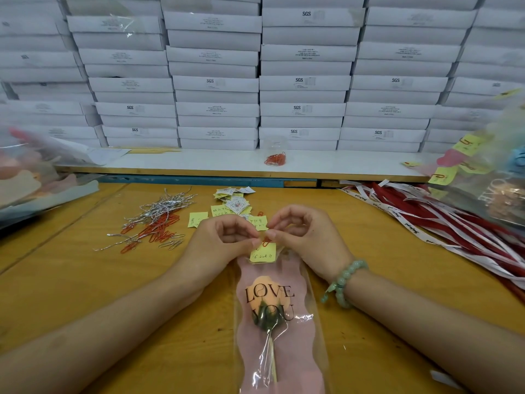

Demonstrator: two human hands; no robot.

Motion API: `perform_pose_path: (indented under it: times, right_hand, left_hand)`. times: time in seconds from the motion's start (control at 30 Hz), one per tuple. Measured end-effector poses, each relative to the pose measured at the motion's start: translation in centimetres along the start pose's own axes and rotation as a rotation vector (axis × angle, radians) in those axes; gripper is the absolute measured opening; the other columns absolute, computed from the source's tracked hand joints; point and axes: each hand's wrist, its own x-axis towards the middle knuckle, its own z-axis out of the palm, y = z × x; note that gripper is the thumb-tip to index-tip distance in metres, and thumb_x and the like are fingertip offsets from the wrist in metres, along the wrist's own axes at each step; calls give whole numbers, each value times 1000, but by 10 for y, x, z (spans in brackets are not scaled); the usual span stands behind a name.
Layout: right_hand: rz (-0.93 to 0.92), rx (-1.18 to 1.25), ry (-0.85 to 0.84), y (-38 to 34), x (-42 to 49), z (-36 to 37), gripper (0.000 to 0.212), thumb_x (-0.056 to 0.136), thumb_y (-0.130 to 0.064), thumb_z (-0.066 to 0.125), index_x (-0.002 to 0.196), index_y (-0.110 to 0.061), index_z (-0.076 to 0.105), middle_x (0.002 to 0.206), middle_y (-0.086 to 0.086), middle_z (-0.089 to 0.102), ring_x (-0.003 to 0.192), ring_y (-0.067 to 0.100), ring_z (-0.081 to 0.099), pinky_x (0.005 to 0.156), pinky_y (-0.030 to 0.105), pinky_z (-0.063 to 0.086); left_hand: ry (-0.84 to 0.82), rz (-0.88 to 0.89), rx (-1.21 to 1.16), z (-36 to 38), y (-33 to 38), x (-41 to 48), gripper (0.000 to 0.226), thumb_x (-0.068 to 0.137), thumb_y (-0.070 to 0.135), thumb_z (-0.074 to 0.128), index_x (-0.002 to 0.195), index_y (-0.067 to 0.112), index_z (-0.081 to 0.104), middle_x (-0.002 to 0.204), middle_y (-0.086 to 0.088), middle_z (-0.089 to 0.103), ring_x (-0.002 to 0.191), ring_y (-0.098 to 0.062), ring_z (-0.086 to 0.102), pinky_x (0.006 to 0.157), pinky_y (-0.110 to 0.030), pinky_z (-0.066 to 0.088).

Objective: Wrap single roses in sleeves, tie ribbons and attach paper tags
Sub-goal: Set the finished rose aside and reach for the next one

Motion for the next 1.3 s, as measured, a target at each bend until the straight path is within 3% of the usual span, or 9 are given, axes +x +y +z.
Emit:
perform_pose_path:
  times: [0.13, 0.43, 0.57, 0.67, 0.83, 0.93, 1.07, 1.2, 1.3]
  right_hand:
    - [-29, -16, -31, 0, -1, 1, 8, 79, -4, 74, 86, -7, 69, 80, 9, 74, 80, 17, 72, 76, 31, 58]
    - [48, -1, -131, 2, 1, -1, 7, 82, -8, 72, 87, -11, 68, 79, 10, 74, 79, 22, 72, 71, 26, 58]
    - [58, 43, -61, 4, 2, 0, 11, 88, -16, 66, 97, -10, 66, 85, 6, 74, 87, 18, 71, 81, 30, 57]
    - [82, 37, 26, 5, 2, -1, 17, 95, -24, 54, 105, -14, 63, 94, -1, 72, 93, 6, 67, 84, 22, 52]
    - [95, -4, 117, 4, 2, -4, 18, 99, -21, 45, 108, -19, 61, 99, -5, 69, 95, -1, 62, 72, 4, 42]
    - [108, -17, 127, 2, 1, -4, 17, 99, -19, 46, 107, -19, 61, 101, -4, 69, 99, 2, 61, 73, 5, 43]
    - [112, -55, 118, -4, -2, -9, 17, 98, -15, 47, 107, -17, 61, 102, -3, 68, 101, 7, 61, 87, 17, 47]
    - [142, -169, 27, -16, -11, -23, 17, 98, -19, 49, 112, -22, 58, 108, -7, 64, 102, 4, 59, 78, 9, 44]
    - [169, -284, -39, -31, -22, -34, 15, 97, -26, 51, 112, -28, 54, 109, -9, 61, 96, 8, 60, 76, 19, 47]
  left_hand:
    - [0, -1, -25, -1, -1, 2, 13, 76, 0, 77, 80, 12, 73, 83, -9, 75, 74, -15, 71, 65, -15, 53]
    - [-16, 19, -14, -1, -2, 2, 17, 75, 2, 78, 76, 18, 74, 85, -8, 75, 79, -19, 72, 68, -17, 54]
    - [20, 3, -48, -2, -3, 3, 12, 77, 4, 77, 83, 13, 72, 87, -9, 74, 79, -19, 71, 66, -19, 56]
    - [66, -8, -59, -3, -4, 3, 14, 79, 6, 76, 91, 12, 71, 94, -4, 73, 84, -21, 71, 70, -19, 56]
    - [59, -13, -50, -2, -3, 2, 14, 83, 9, 73, 94, 16, 73, 100, 3, 73, 88, -19, 71, 75, -20, 56]
    - [25, 0, -51, -3, -3, 1, 20, 85, 4, 70, 99, 18, 74, 104, 5, 74, 93, -15, 71, 77, -19, 56]
    - [10, 16, -63, -4, -3, 0, 22, 86, 5, 69, 101, 20, 75, 105, 5, 74, 98, -10, 69, 77, -16, 54]
    - [21, 19, -61, -4, -3, 0, 21, 86, 3, 68, 100, 18, 75, 103, 4, 75, 99, -8, 69, 76, -14, 52]
    - [27, 8, -76, -4, -3, 0, 20, 84, 1, 69, 98, 15, 75, 101, 3, 75, 95, -10, 70, 74, -13, 52]
